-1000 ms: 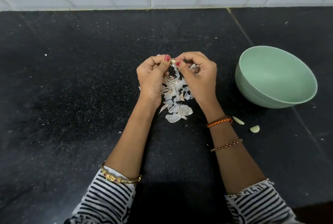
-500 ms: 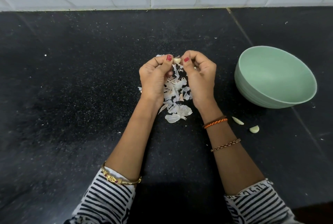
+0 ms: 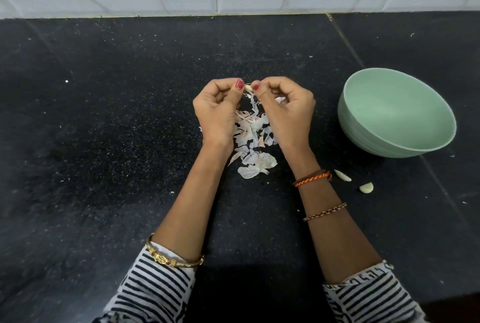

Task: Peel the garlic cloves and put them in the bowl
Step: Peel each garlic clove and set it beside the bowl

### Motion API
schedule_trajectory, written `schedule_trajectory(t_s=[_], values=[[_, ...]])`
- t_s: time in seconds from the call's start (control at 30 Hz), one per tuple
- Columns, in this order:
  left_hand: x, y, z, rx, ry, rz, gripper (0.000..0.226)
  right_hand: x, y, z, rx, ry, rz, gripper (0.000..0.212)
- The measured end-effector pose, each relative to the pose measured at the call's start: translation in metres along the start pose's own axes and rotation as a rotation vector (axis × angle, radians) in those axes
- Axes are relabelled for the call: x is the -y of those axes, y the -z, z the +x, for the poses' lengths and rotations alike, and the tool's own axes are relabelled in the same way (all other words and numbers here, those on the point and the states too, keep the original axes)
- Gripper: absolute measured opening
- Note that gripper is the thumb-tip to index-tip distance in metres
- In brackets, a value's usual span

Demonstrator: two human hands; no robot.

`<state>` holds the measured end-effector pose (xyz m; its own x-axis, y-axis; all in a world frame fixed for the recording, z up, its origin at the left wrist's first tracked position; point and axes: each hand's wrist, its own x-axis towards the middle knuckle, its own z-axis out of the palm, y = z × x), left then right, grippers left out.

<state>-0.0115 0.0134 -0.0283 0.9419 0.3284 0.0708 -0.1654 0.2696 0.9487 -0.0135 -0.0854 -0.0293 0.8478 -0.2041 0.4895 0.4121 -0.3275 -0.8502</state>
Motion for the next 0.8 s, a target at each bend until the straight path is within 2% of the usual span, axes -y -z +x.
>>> schedule_trajectory(t_s=[0.17, 0.4, 0.8], values=[[0.0002, -0.0004, -0.0005, 0.021, -0.005, -0.068, 0.02, -0.0055, -0.0006, -0.0008, 0.011, -0.042, -0.011, 0.007], [-0.001, -0.0001, 0.0009, -0.014, 0.041, -0.145, 0.022, -0.0077, -0.0036, -0.0003, 0.06, -0.081, 0.065, 0.009], [0.0001, -0.0019, 0.0004, -0.038, 0.111, -0.202, 0.021, -0.0078, -0.0042, -0.0013, 0.055, -0.129, 0.052, 0.012]])
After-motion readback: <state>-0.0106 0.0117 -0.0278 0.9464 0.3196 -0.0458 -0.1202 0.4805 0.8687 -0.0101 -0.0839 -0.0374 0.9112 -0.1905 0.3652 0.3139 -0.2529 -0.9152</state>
